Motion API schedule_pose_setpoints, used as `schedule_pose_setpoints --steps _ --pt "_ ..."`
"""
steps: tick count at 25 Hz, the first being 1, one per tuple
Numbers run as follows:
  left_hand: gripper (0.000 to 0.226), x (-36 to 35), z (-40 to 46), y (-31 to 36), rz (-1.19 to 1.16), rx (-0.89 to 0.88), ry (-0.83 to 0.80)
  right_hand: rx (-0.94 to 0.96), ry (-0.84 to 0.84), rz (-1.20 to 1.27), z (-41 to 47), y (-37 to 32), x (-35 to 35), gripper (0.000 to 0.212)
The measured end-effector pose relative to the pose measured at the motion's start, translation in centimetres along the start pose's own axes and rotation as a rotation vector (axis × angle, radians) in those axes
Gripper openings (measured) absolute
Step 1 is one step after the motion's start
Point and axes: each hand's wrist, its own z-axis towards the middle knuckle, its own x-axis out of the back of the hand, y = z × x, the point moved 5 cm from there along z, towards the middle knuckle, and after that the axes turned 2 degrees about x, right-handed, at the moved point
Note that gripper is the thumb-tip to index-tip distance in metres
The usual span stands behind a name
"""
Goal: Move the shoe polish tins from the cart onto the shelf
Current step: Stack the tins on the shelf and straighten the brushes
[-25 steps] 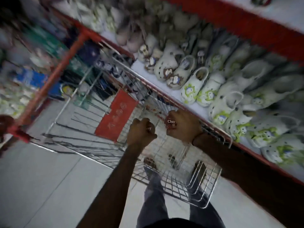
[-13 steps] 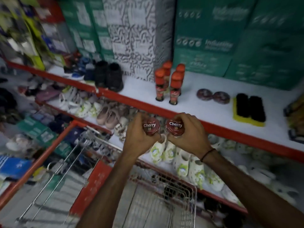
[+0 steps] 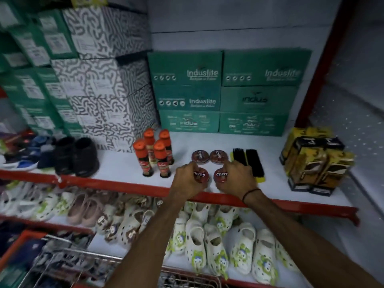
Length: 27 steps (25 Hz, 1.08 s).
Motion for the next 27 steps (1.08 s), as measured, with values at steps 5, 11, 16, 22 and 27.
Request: schedule_pose_setpoints --steps 5,11,16,22,27 --pt "0.041 -1.9 2.0 -0.2 0.066 -0.013 -0.014 0.038 0.103 -0.174 1.2 0.5 -1.2 0.045" --pt "0.046 -1.9 3.0 -0.4 0.087 -0.003 -0.016 0.059 0.086 -0.166 3.0 0.7 -1.4 0.047" --pt "0.051 -1.9 3.8 -0.6 0.122 -0.003 -0.047 0.057 0.052 -0.136 3.7 0.9 -1.6 0.048" --pt "0.05 -1.0 6.6 -0.1 0.115 -0.133 -0.069 0.105 0.021 0.057 6.4 2.9 -0.1 0.05" --pt "0.051 -1.6 8.0 -0.7 0.237 -0.124 -0.211 0.15 -0.27 -0.047 8.0 3.4 -2.0 0.053"
